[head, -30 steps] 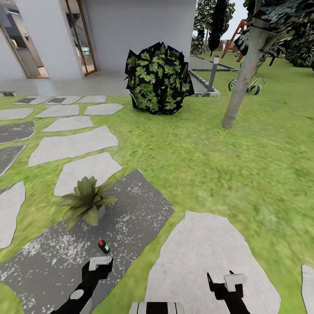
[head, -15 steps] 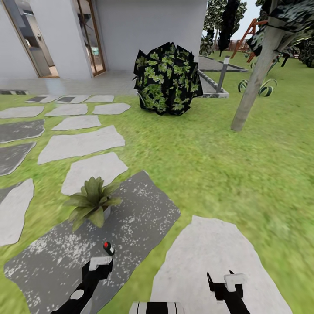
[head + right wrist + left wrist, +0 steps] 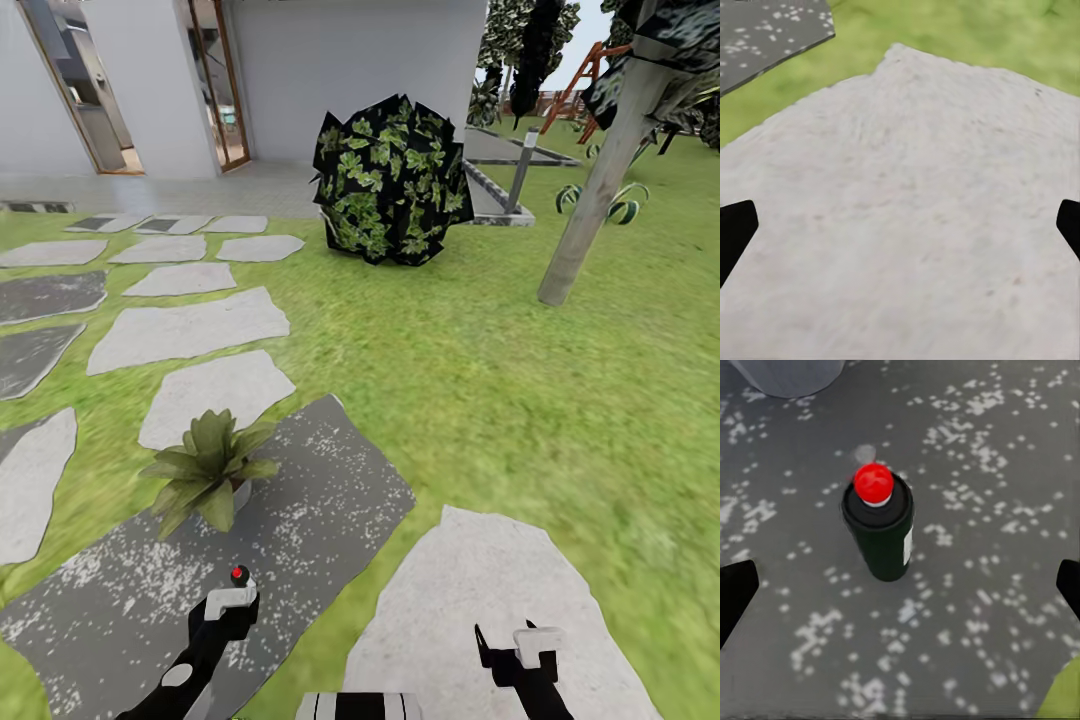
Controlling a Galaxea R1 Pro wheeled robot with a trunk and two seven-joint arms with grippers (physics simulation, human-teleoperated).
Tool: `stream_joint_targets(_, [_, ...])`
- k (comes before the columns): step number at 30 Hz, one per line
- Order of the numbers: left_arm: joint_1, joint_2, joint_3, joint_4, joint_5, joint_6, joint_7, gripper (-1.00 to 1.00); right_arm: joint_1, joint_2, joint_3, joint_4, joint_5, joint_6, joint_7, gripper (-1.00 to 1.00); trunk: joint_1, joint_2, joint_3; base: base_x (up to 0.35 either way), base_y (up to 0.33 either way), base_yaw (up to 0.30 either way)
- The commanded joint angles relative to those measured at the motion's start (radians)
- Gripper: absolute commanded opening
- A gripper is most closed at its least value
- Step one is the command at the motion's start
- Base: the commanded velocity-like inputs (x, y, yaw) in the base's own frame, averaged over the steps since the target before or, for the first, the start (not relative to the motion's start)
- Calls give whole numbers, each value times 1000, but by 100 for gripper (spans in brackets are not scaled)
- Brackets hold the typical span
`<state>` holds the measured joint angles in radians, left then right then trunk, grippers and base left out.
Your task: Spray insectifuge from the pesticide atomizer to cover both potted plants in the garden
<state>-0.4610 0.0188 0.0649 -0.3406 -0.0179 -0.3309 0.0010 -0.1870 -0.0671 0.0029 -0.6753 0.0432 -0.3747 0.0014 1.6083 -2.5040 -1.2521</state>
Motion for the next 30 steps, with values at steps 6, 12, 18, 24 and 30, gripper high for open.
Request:
stream_joint_targets(6, [-1,0,4,1,-1,-2,1,100,0,0,0,-1,4,-3,0,100,0,0,-1,3,0,242])
stream_joint_targets(12, [-1,0,4,0,-1,-3,1,100,0,0,0,-1,4,-3,0,100,0,0,-1,102,-63,30])
stream_joint_targets(18, [-1,-2,3,0,-2,-4,1,100,0,0,0,-1,4,-3,0,100,0,0,-1,10,-6,4])
stream_joint_targets(24, [-1,-1,3,1,-2,-4,1,100,0,0,0,-2,4,-3,0,100,1,-1,-11,1,0,89])
stream_joint_targets(30, [-1,-1,3,1,-2,-4,1,100,0,0,-1,-2,4,-3,0,100,3,-2,-34,0,0,21])
